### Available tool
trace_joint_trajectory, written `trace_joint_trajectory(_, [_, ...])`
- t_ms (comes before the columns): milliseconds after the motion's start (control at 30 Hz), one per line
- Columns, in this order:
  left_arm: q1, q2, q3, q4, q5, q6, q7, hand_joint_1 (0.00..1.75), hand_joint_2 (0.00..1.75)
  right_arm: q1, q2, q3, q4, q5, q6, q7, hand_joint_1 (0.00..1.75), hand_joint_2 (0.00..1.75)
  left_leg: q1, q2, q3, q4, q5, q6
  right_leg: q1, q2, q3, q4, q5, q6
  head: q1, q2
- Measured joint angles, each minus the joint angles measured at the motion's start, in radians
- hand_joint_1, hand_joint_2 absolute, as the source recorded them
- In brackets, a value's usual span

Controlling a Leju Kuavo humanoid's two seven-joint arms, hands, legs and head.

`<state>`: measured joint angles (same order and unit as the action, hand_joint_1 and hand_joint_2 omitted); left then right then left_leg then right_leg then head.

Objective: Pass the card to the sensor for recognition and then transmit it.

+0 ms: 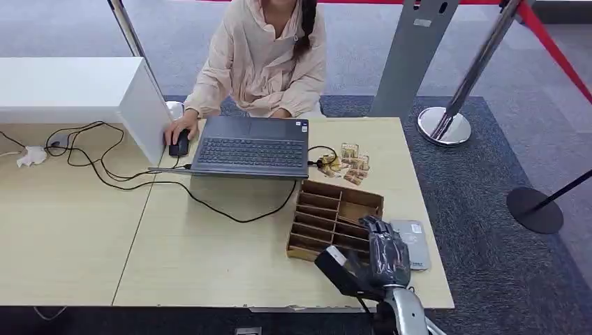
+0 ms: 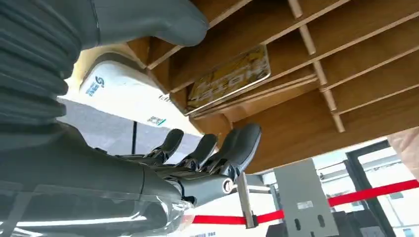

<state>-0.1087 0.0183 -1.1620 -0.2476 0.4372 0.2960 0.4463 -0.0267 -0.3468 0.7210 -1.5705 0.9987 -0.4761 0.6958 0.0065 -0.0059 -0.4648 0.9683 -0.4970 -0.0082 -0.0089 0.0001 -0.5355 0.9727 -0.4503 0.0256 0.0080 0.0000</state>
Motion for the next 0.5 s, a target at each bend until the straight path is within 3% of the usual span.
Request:
trace_joint_trajectory(333, [0.000, 0.000, 0.000, 0.000, 0.007, 0.000, -0.017, 0.00, 0.00, 0.014, 0.003, -0.041, 0.000, 0.006, 0.005, 0.000, 0.58, 1.75, 0.000, 0.000, 0.000, 0.000, 0.000, 0.000, 0.000, 0.000, 0.000, 0.000, 0.000, 0.000, 0.000, 0.000])
trace_joint_trajectory(367, [0.000, 0.000, 0.000, 0.000, 0.009, 0.000, -0.021, 0.00, 0.00, 0.016, 0.003, -0.045, 0.000, 0.006, 0.006, 0.000, 0.66, 1.75, 0.000, 0.000, 0.000, 0.000, 0.000, 0.000, 0.000, 0.000, 0.000, 0.000, 0.000, 0.000, 0.000, 0.000])
trace_joint_trajectory(400, [0.000, 0.000, 0.000, 0.000, 0.009, 0.000, -0.024, 0.00, 0.00, 0.018, 0.003, -0.049, 0.000, 0.007, 0.006, 0.000, 0.86, 1.75, 0.000, 0.000, 0.000, 0.000, 0.000, 0.000, 0.000, 0.000, 0.000, 0.000, 0.000, 0.000, 0.000, 0.000])
trace_joint_trajectory(433, [0.000, 0.000, 0.000, 0.000, 0.010, 0.000, -0.026, 0.00, 0.00, 0.020, 0.003, -0.054, -0.001, 0.007, 0.006, 0.000, 1.55, 1.75, 0.000, 0.000, 0.000, 0.000, 0.000, 0.000, 0.000, 0.000, 0.000, 0.000, 0.000, 0.000, 0.000, 0.000])
trace_joint_trajectory(467, [0.000, 0.000, 0.000, 0.000, 0.010, 0.000, -0.028, 0.00, 0.00, 0.021, 0.003, -0.055, -0.002, 0.007, 0.007, 0.000, 1.75, 1.75, 0.000, 0.000, 0.000, 0.000, 0.000, 0.000, 0.000, 0.000, 0.000, 0.000, 0.000, 0.000, 0.000, 0.000])
trace_joint_trajectory(500, [0.000, 0.000, 0.000, 0.000, 0.010, 0.000, -0.030, 0.00, 0.00, 0.022, 0.003, -0.056, -0.002, 0.007, 0.008, 0.000, 1.75, 1.75, 0.000, 0.000, 0.000, 0.000, 0.000, 0.000, 0.000, 0.000, 0.000, 0.000, 0.000, 0.000, 0.000, 0.000])
